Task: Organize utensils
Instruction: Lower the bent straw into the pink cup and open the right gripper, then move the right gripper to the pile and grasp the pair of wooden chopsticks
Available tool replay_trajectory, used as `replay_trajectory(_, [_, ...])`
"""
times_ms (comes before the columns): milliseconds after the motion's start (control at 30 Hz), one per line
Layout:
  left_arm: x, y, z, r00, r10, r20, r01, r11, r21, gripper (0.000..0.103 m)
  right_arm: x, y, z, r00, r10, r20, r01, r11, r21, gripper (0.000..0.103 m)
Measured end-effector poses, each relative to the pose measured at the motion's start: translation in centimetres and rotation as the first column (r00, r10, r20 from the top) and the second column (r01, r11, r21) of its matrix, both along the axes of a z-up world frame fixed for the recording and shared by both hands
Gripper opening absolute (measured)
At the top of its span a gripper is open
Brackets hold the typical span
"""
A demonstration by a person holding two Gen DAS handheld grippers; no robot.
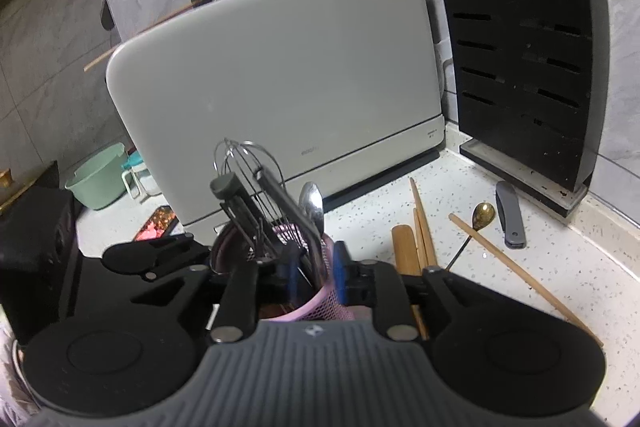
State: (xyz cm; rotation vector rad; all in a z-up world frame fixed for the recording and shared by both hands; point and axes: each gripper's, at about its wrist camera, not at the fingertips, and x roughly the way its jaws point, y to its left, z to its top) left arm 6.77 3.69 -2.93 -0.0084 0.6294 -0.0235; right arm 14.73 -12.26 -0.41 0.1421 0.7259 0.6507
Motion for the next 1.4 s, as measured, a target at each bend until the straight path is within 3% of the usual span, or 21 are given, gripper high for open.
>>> replay_trajectory(233, [0.0, 0.1, 0.0, 1.0, 0.0, -0.001, 0.0, 1.0, -0.006, 0.093, -0.6, -1.0, 1.0, 1.0, 0.015, 0.015, -0.015, 1.0, -0.001, 0.028])
replay_trajectory(467, [0.0, 0.3, 0.0, 0.999, 0.036, -0.002, -0.036, 0.999, -0.008, 0.093, -0.1, -1.2, -0.5, 0.999, 0.015, -0.043, -0.02, 0.994, -0.105, 0.032])
replay_trajectory(533, [0.1, 0.5, 0.0, 0.999, 0.047, -0.002, -0.047, 0.999, -0.007, 0.093, 0.3, -1.4, -1.2, 0.998, 0.001, -0.055, -0.008, 0.991, -0.134, 0.03])
replay_trajectory(633, [0.1, 0.8, 0.1, 0.998, 0.055, -0.002, -0.055, 0.998, -0.016, 0.093, 1.1, -1.7, -2.2, 0.996, -0.042, -0.083, 0.027, 0.983, -0.179, 0.018])
replay_trajectory(833, [0.2, 0.7, 0.1, 0.999, 0.049, -0.003, -0.049, 0.999, -0.007, 0.093, 2.0, -0.8, -4.2, 0.995, -0.059, -0.086, 0.031, 0.956, -0.292, 0.013])
replay_trajectory(1067, [0.2, 0.7, 0.1, 0.999, 0.05, -0.003, -0.05, 0.999, -0.007, 0.093, 3.4, 0.1, -5.9, 0.993, -0.072, -0.097, 0.032, 0.932, -0.362, 0.006])
replay_trajectory(1400, [0.3, 0.7, 0.1, 0.999, 0.048, -0.003, -0.048, 0.999, -0.007, 0.093, 4.4, -0.5, -7.5, 0.979, -0.114, -0.171, 0.045, 0.931, -0.362, 0.002])
